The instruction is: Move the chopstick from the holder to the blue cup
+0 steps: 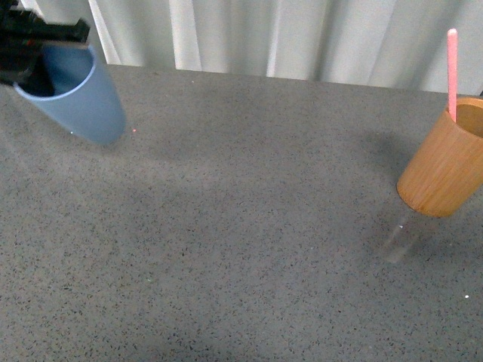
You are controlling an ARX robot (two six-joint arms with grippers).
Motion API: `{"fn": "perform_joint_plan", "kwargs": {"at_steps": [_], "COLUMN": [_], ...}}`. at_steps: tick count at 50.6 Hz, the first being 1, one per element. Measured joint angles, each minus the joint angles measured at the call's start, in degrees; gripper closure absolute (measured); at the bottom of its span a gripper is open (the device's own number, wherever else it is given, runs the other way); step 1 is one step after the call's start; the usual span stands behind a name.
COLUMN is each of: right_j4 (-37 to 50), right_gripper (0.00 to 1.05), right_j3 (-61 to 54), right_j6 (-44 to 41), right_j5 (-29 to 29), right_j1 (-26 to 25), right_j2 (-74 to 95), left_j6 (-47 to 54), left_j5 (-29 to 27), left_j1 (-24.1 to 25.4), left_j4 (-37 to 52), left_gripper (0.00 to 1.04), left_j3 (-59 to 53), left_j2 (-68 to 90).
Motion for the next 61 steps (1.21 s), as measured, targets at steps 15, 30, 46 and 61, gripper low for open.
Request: {"fn": "perform_joint_plan", "kwargs": {"at_steps": [15,30,46,61], "right_j4": [0.0,0.0,0.0,0.0], "right_gripper": [0.10,0.10,0.10,0.10], "right_j3": [0.0,0.0,0.0,0.0], "right_j6": [0.0,0.0,0.0,0.0], "right_j5": [0.0,0.0,0.0,0.0], "right_j1": [0.0,0.0,0.0,0.0], "right_j2": [0.0,0.0,0.0,0.0], "left_j6": [-0.4,-2.5,-5.0,-6.4], "left_j5": [-1.9,-4.2,-5.7,-6.8], "left_j1": [-16.6,-24.9,-32.3,-33.4], "left_j4": [-0.8,0.5,1.5,2.5], "left_gripper": [1.01,1.01,1.01,1.01], "left_j3": [0.7,0.0,-0.1,0.3], "left_j2": [-3.4,1.4,6.6,9.0]}}
